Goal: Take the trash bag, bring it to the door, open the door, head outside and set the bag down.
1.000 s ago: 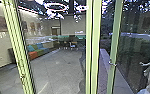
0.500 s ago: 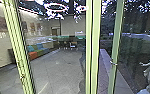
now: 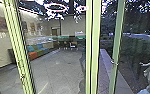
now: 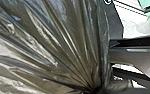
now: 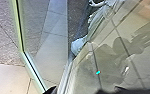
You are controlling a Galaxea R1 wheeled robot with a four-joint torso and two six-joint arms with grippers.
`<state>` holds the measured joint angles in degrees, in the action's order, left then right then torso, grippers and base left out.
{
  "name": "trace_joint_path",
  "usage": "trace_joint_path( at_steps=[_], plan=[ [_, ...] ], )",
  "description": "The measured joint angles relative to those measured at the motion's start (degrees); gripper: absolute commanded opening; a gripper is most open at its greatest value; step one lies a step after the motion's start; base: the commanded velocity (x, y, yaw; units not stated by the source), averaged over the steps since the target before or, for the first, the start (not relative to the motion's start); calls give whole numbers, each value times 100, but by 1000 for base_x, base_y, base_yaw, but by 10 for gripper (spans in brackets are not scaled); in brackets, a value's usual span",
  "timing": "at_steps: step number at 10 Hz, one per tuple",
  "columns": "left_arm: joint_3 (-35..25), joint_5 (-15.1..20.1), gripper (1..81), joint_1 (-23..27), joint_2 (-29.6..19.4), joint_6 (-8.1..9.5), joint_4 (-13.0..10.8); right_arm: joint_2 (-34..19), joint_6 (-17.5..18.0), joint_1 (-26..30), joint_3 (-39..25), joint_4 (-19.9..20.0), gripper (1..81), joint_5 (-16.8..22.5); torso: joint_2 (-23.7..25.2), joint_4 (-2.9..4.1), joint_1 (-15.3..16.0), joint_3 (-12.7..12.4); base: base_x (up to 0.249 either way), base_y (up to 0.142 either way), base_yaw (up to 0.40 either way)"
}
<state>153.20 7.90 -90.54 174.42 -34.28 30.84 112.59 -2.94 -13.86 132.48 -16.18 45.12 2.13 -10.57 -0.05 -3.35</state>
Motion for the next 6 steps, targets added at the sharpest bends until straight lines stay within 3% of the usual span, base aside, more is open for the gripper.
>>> trace_joint_path(
  at_steps=[3,6],
  plan=[
    [0,-2,10,0,0,0,-2,356,-1,-483,686,868,811,271,0,0,5,0,0,0,0],
    [0,-2,10,0,-2,0,0,736,-48,-1648,542,1566,811,402,0,-2,5,0,0,0,0]
  ],
)
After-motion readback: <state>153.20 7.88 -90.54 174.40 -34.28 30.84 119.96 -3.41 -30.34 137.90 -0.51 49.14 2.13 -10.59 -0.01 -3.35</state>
